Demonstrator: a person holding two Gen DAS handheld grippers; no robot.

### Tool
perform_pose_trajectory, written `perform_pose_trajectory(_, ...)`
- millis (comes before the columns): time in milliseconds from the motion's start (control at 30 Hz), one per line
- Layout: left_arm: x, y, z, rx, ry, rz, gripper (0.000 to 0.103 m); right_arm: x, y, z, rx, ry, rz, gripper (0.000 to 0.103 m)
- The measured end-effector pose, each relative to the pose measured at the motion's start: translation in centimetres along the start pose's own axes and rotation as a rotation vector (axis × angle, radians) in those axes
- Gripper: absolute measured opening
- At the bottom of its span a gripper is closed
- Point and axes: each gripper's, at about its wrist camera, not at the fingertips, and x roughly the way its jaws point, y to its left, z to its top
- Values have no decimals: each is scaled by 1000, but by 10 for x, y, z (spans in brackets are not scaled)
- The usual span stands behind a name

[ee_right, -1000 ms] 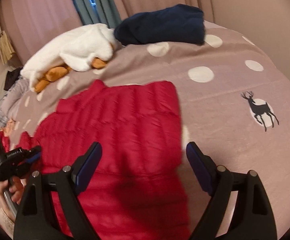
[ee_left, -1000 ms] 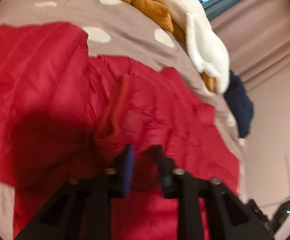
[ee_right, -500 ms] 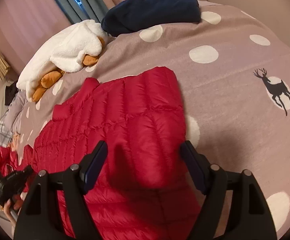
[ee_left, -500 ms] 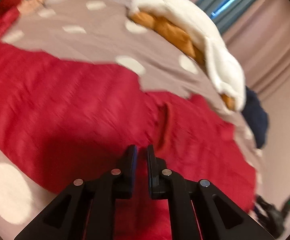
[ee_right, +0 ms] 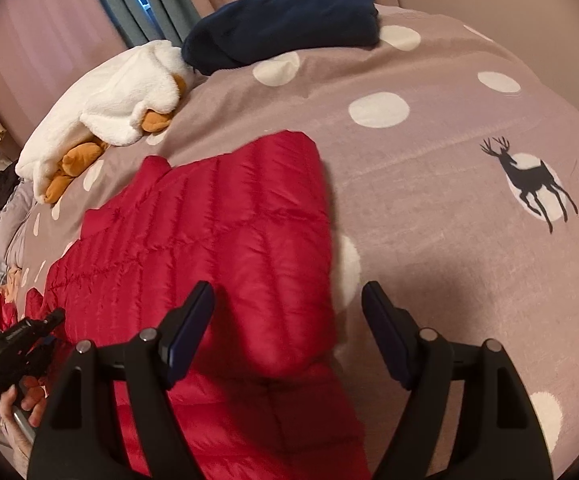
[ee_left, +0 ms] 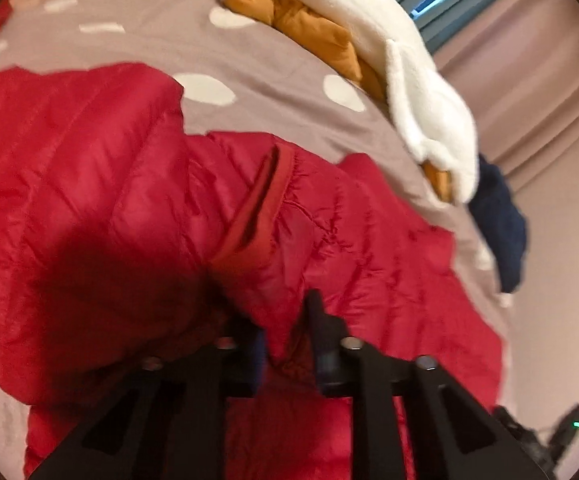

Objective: Fold large clothes

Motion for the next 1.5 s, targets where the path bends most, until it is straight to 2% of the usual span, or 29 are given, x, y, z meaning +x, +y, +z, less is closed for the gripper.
perform_pose_trajectory(100, -6, 3, 2, 6, -41, 63, 11, 0, -5, 0, 1, -1, -11, 76)
perform_pose_trajectory(267, -34, 9, 9, 87, -167, 231, 11, -8, -1, 3, -18, -34, -34, 72)
perform_pose_trajectory(467, -39, 5, 1, 188, -195, 339, 11, -12, 15, 2, -42, -47, -42, 64)
perform_pose_trajectory(667, -61, 6, 7, 159, -208, 332, 12, -23, 25, 3, -81, -96, -105, 55)
perform_pose_trajectory(767, -79, 9, 10, 135, -217, 319, 14, -28, 30, 7, -97, -127, -134, 43)
perform_pose_trajectory(833, -89, 9, 12, 132, -227, 301, 16, -29, 37, 11, -119, -143, -147, 32)
perform_pose_trajectory(900, -94, 7, 15, 142, -233, 300, 22, -28, 45, 14, -133, -161, -167, 28)
perform_pose_trajectory(933, -98, 6, 16, 142, -245, 308, 28, -28, 49, 15, -135, -167, -171, 27)
perform_pose_trajectory(1033, -111, 5, 18, 144, -343, 366, 48, -23, 59, 17, -144, -163, -170, 27)
perform_pose_trajectory(1067, -114, 7, 20, 140, -380, 377, 51, -21, 62, 17, -150, -157, -176, 28)
perform_pose_trajectory(1133, -115, 8, 21, 125, -408, 371, 51, -14, 69, 16, -179, -145, -181, 28)
perform_pose_trajectory(1200, -112, 4, 19, 145, -416, 332, 51, -8, 74, 14, -204, -135, -188, 28)
perform_pose_trajectory(1267, -104, -8, 16, 178, -420, 341, 51, -1, 74, 13, -198, -114, -174, 28)
perform_pose_trajectory(1333, -88, -22, 12, 224, -370, 294, 51, 5, 69, 14, -163, -84, -143, 28)
perform_pose_trajectory(1400, -75, -30, 8, 259, -335, 295, 51, 10, 65, 14, -164, -76, -144, 28)
perform_pose_trajectory(1467, -56, -29, 5, 236, -292, 306, 51, 16, 65, 12, -181, -66, -173, 28)
perform_pose_trajectory(1500, -43, -23, 5, 200, -244, 304, 51, 20, 63, 11, -181, -56, -178, 28)
